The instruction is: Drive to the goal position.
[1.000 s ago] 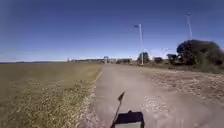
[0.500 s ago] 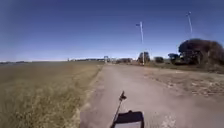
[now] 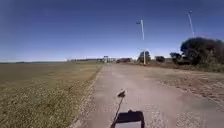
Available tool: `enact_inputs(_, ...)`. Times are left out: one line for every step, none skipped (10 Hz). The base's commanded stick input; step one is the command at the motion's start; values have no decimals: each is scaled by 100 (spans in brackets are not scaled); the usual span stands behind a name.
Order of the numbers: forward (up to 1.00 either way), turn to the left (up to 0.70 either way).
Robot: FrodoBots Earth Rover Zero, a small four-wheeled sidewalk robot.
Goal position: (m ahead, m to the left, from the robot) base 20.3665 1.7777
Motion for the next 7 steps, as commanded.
enact_inputs(100, 0)
enact_inputs(100, 0)
enact_inputs(100, 0)
enact_inputs(100, 0)
enact_inputs(100, 0)
enact_inputs(100, 0)
enact_inputs(100, 0)
